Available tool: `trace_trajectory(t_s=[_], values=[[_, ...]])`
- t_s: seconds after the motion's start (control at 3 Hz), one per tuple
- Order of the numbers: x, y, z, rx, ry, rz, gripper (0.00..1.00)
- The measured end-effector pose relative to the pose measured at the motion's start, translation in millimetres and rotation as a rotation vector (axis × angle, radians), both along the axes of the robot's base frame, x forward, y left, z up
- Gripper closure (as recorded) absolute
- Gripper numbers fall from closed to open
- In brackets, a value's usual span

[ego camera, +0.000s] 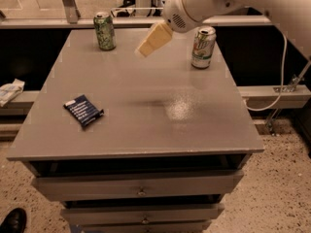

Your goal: Move green can near 7up can

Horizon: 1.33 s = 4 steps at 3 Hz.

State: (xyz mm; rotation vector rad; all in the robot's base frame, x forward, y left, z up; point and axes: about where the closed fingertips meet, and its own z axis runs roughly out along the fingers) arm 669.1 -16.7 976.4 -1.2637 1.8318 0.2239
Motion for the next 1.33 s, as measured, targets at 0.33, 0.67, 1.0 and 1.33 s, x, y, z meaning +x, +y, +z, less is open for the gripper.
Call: trace_trajectory(t_s=[0.33, 0.67, 1.0, 1.33], values=[[42.4, 23.9, -3.3, 0.066, -0.023, -0.018, 0.0], [79.4, 56.9, -19.3, 0.124, -0.012, -0.046, 0.0], [112.2, 87.1, -31.2, 0.205, 0.011, -0.068, 0.0], [138.5, 111.1, -39.0, 0.262, 0.02, -0.073, 0.0]])
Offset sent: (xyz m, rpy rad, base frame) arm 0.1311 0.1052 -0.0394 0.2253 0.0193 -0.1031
